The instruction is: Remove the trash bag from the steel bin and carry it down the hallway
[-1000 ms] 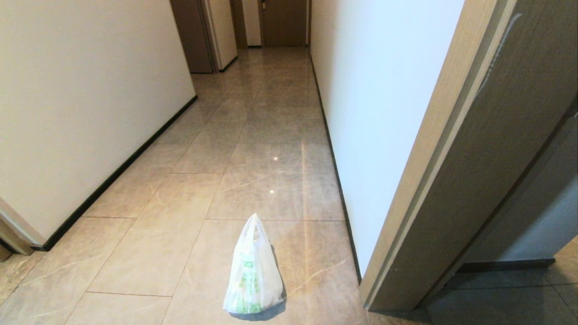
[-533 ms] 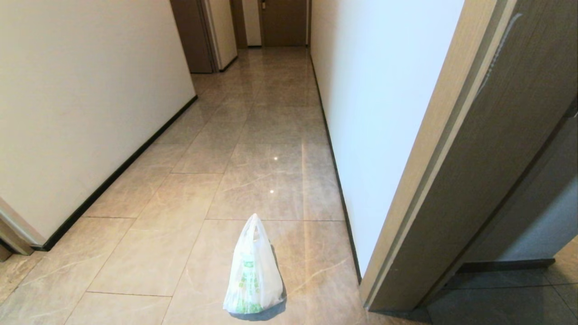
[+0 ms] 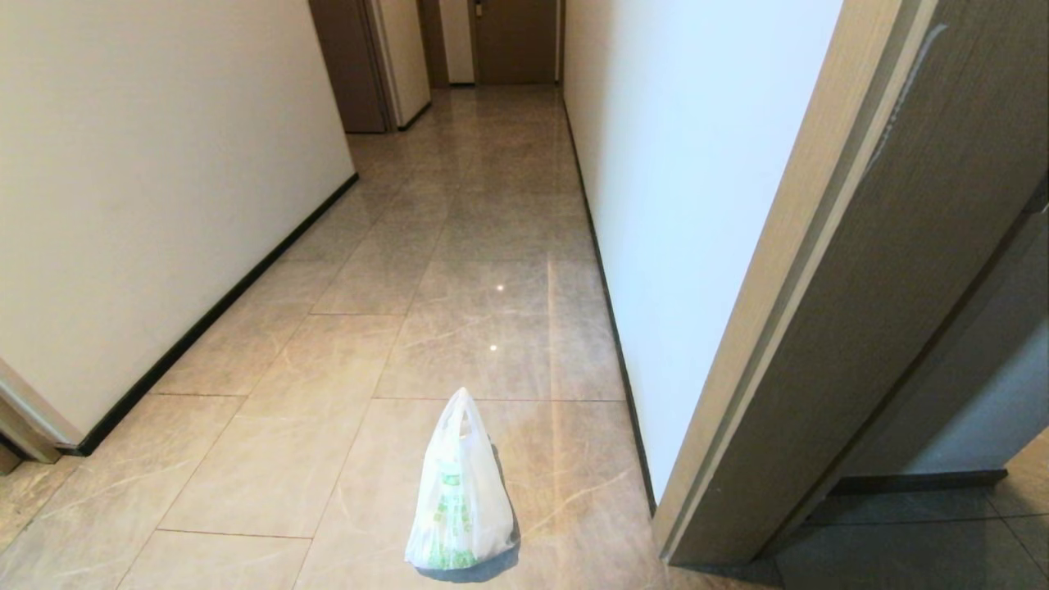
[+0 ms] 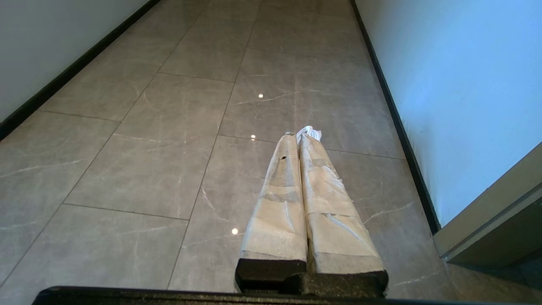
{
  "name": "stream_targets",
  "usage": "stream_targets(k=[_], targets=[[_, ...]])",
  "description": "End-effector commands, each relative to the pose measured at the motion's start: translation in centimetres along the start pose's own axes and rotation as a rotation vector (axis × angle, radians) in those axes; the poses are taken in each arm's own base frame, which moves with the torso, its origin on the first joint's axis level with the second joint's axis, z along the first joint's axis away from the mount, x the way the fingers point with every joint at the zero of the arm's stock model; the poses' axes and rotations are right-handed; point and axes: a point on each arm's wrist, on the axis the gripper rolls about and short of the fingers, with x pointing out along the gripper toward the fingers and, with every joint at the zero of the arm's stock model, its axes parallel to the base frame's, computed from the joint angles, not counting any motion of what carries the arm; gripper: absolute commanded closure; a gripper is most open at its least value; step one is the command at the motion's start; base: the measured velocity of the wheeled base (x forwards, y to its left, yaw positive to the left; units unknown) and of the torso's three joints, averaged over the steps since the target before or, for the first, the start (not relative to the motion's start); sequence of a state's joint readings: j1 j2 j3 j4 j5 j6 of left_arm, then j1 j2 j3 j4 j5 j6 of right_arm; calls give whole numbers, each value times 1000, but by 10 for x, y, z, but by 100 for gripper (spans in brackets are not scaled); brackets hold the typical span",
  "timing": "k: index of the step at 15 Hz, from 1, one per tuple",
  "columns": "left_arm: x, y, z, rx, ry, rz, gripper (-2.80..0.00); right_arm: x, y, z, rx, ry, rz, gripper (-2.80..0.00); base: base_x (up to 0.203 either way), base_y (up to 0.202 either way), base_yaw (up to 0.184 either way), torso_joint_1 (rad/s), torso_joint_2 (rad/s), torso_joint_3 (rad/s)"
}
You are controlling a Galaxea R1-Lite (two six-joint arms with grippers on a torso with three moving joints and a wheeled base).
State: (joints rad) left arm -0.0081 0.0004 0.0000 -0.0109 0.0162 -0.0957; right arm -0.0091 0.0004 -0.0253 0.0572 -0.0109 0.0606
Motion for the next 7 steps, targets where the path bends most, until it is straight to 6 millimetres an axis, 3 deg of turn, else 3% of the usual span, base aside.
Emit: stream_targets(k=[1,7], targets=[[0,0,0,-1,-2,1,0,0,0,0,0,0,0,0,0,0,0,0,0,0],[0,0,0,-1,-1,1,0,0,0,0,2,-2,0,0,0,0,0,0,0,0]])
